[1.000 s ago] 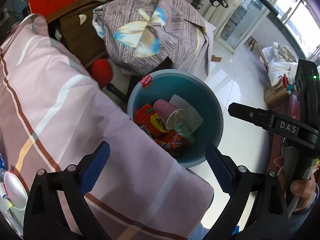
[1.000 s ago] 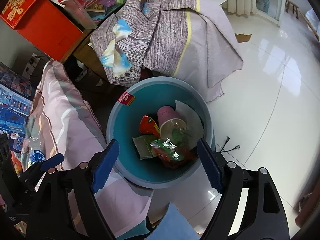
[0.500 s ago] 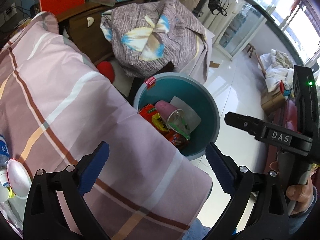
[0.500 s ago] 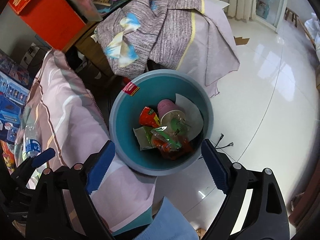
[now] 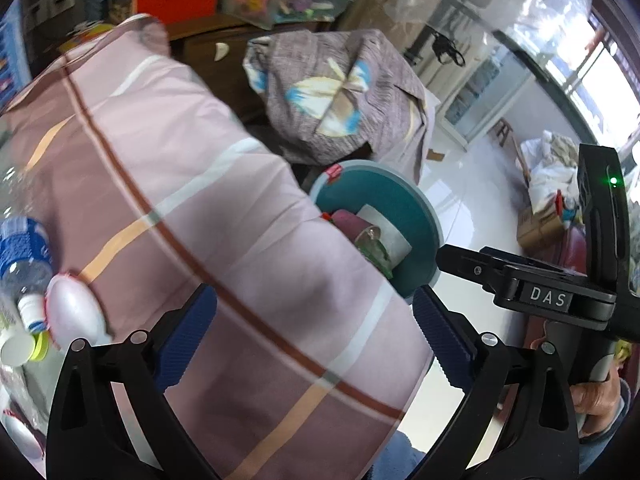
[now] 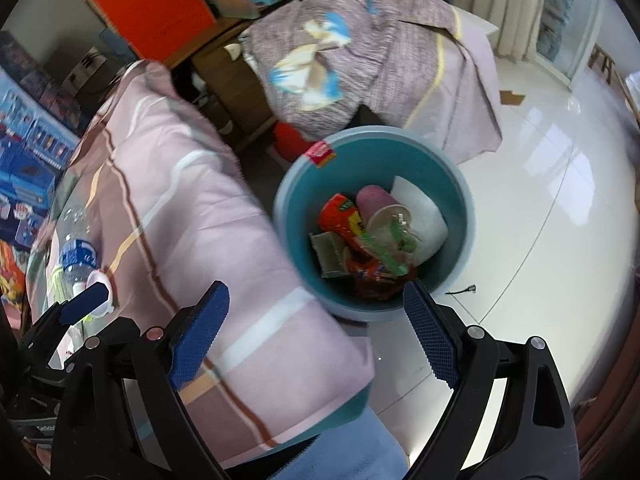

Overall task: Collect trash
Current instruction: 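Move both tools back over the table, then grasp a white red-rimmed bowl with the right tool while the left tool grasps another, then carry both white bowls over the teal bin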

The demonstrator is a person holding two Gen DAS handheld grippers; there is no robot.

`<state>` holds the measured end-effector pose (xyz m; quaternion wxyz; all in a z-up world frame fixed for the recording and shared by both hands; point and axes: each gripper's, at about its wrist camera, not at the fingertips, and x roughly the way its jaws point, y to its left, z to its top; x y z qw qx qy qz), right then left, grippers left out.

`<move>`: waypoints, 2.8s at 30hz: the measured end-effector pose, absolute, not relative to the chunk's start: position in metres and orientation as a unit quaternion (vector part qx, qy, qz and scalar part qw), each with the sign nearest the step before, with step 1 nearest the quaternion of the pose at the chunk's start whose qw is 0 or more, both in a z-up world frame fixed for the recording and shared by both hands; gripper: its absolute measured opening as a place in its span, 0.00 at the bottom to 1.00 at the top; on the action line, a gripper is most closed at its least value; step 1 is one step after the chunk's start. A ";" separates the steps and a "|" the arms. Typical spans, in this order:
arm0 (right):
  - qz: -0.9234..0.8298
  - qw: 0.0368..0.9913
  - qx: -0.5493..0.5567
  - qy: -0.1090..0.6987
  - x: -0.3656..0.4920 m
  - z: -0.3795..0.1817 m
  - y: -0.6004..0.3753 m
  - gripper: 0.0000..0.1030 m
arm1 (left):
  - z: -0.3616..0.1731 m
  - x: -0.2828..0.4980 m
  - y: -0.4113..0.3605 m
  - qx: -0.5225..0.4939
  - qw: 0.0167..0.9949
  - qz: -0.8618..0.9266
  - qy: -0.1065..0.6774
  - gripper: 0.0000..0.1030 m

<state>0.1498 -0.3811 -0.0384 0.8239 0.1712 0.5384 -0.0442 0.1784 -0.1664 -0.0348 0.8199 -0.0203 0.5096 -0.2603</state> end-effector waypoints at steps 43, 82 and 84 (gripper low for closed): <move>0.146 0.803 -0.014 0.578 0.213 -0.081 -0.083 0.78 | -0.095 0.097 0.142 -0.141 0.847 -0.022 0.512 0.96; 0.130 0.837 0.033 0.531 0.177 -0.053 -0.181 0.48 | -0.042 0.113 0.083 -0.104 0.872 -0.043 0.477 0.63; 0.120 0.842 0.041 0.525 0.176 -0.049 -0.196 0.48 | -0.037 0.121 0.060 -0.094 0.873 -0.068 0.474 0.63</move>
